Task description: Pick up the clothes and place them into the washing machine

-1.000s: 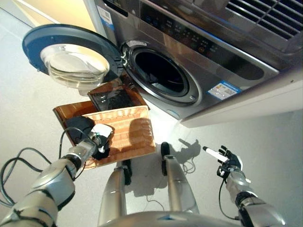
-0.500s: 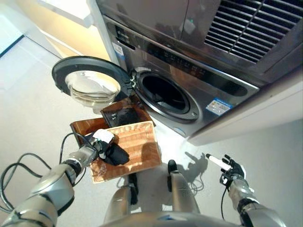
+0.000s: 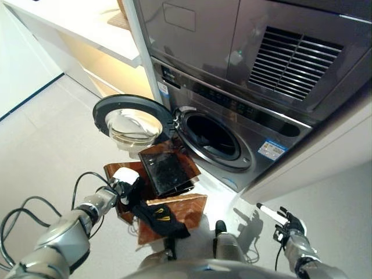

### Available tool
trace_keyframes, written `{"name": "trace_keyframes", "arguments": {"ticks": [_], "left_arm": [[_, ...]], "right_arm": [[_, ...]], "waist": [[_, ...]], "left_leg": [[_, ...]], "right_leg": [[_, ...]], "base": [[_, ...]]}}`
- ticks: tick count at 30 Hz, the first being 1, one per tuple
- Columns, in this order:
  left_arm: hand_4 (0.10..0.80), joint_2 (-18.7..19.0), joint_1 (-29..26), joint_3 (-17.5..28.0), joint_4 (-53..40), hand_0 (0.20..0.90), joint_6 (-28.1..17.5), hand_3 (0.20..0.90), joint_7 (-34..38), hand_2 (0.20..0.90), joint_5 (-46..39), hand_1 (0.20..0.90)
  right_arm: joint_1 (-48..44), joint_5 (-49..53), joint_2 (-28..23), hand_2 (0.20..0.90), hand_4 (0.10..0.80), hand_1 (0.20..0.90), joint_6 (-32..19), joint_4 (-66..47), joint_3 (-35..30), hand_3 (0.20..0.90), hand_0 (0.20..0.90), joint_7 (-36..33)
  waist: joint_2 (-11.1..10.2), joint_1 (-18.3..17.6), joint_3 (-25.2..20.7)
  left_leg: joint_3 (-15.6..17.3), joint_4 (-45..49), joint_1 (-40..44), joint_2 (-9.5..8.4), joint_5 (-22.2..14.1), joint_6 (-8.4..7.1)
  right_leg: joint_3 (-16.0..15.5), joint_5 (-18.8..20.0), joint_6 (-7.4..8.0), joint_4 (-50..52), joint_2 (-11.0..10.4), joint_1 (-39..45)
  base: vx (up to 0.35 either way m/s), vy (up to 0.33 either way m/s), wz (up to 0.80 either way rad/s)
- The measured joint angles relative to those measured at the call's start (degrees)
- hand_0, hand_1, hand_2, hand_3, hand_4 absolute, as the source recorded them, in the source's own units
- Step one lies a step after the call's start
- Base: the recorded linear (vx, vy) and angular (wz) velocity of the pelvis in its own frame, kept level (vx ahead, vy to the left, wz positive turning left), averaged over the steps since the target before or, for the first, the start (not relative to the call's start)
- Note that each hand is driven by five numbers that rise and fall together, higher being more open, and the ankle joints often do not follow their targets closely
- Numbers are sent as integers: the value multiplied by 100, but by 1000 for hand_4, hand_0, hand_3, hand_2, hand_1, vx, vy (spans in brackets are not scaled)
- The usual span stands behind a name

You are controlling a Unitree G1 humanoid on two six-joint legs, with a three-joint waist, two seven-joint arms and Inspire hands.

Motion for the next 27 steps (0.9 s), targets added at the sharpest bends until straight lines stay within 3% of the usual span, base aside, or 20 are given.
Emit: {"name": "trace_keyframes", "arguments": {"ticks": [13,17,23,27], "left_arm": [[300,10,195,344,-7,200,-7,200,118,200,-23,200],[300,180,209,926,-372,200,-81,200,237,200,-239,200],[300,593,192,1299,-845,200,-94,200,385,200,-663,200],[300,598,427,2102,-1285,200,-131,200,411,200,-1479,200]], "right_arm": [[270,153,0,900,800,900,37,-17,-202,900,900,129],[305,170,51,900,800,900,117,-70,-146,900,900,171],[220,209,96,900,800,900,102,-530,-75,900,900,270],[220,107,82,900,800,900,109,-876,123,900,900,271]], "waist": [[251,26,-166],[333,168,-208],[410,169,-224],[387,158,-187]], "left_leg": [[-110,-522,748,60,153,-82],[-155,-649,990,139,255,-96],[-276,-727,1212,186,310,-133],[-363,-720,1388,260,333,-179]], "right_leg": [[-212,-147,-48,-120,17,668],[-382,-138,-37,-210,49,989],[-504,-218,-26,-272,90,1262],[-587,-248,-68,-333,152,1516]], "base": [[75,-53,6],[67,-99,16],[13,-81,10],[-17,-96,9]]}}
